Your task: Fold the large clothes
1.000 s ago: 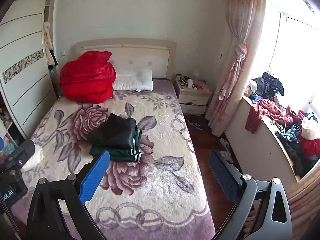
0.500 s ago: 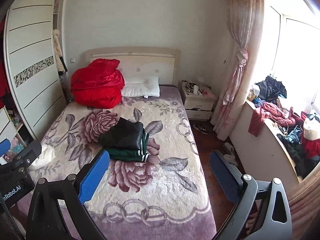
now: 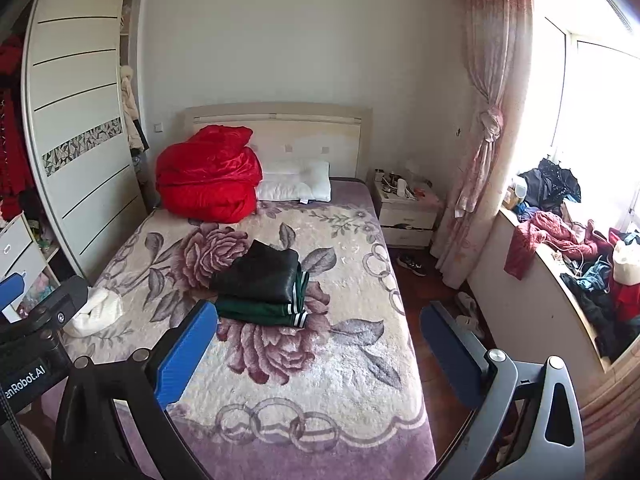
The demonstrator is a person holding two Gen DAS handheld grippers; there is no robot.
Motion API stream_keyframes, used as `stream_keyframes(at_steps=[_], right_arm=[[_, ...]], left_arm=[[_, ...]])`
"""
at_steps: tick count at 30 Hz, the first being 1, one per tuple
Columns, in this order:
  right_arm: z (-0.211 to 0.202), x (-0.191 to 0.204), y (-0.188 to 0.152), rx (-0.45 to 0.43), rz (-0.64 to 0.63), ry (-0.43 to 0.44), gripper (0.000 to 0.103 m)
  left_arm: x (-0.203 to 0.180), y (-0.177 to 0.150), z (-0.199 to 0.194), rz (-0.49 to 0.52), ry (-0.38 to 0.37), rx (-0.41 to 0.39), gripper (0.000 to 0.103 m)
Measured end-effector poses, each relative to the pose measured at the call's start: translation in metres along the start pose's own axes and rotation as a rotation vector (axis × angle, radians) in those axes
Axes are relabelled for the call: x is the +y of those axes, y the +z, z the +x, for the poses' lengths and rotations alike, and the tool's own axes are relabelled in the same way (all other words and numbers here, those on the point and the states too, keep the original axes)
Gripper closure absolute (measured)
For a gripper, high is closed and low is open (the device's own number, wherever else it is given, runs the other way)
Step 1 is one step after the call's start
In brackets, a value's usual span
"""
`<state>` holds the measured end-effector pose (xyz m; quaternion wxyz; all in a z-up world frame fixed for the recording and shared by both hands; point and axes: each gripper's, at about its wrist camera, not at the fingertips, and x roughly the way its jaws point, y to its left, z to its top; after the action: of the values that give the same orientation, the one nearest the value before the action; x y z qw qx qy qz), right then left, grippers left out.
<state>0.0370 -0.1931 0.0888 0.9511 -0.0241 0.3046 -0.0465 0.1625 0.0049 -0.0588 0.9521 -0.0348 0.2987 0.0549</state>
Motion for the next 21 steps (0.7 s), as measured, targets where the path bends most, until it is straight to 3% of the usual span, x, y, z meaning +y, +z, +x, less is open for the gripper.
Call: stream_keyframes(at_steps=[21], right_arm=[[-0.014,-0.004,-0.001,-0.012,-0.004,0.018,0.0]], left_arm=[[0.003,-0.006,-0.024,-0.006,0.016,-0.018,0.001]])
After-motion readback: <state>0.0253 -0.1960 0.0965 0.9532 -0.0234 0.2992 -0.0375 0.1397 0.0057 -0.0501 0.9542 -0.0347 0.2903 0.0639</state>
